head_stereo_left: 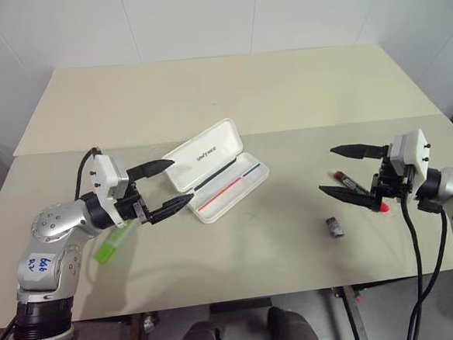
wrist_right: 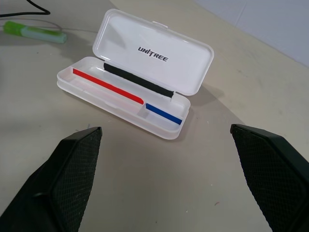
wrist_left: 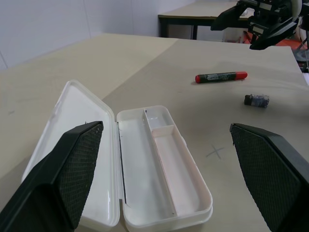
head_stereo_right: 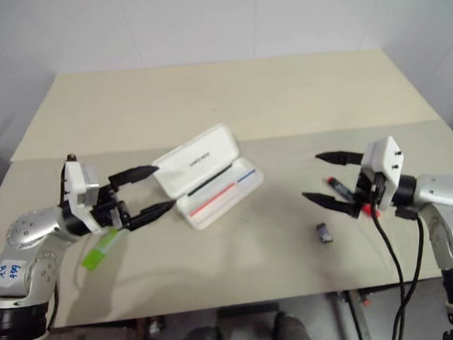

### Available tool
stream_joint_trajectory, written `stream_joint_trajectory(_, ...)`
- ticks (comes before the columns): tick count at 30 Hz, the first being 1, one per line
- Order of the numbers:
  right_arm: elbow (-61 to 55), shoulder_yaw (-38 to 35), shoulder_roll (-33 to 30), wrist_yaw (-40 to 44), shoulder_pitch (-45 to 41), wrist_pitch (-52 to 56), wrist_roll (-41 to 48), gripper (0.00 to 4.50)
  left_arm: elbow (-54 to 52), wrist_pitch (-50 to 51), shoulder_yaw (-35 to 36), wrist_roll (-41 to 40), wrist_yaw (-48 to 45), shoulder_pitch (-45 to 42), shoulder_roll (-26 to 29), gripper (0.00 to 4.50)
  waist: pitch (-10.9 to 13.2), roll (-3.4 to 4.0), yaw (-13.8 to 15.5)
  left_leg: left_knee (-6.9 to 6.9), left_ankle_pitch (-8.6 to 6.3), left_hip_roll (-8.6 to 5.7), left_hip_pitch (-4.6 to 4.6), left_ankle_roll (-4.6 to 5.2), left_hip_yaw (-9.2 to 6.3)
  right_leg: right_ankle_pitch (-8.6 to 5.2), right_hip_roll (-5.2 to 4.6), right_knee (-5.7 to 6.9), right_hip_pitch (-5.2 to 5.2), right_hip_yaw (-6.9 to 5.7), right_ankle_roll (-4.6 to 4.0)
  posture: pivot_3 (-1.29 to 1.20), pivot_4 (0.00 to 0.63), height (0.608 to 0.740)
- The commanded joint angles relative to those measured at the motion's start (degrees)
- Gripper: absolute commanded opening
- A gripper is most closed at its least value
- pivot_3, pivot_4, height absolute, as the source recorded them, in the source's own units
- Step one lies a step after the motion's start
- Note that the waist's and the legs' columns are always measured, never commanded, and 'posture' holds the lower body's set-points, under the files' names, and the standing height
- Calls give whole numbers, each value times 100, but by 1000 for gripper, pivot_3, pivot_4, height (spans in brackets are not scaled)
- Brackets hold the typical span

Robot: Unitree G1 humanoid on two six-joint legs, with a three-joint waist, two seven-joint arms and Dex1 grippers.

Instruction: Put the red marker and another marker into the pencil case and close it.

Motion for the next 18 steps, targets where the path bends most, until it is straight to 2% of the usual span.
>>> stream_joint_trajectory(1,-80,-146,-104,145,-55,-52,130,4488,-203,-4,2,-135,-154,-48,119,4500,0,0,-3,0,0,0,0,0,1,0,0,0,0,0,0,0,150,740)
stream_joint_trajectory(5,-106,-78,-16,176,43,-101,95,4488,-228,14,-81,-17,-74,-41,107,4500,0,0,3,0,0,1,0,0,0,0,1,0,0,-1,0,0,150,740)
stream_joint_trajectory(10,132,171,199,205,-256,-221,22,4488,-319,-14,-351,223,-70,-101,202,4500,0,0,-8,1,0,1,1,0,2,0,1,0,0,1,0,0,150,740)
stream_joint_trajectory(14,215,418,481,193,-401,-382,-79,4488,-350,36,-296,301,62,-7,244,4500,0,0,-13,0,0,3,2,0,1,0,4,0,-1,0,0,0,150,740)
stream_joint_trajectory(18,267,737,836,195,-615,-434,-116,4500,-526,275,-269,379,268,179,374,3228,2,3,-18,0,0,1,2,-1,-1,0,2,1,-1,1,0,0,150,740)
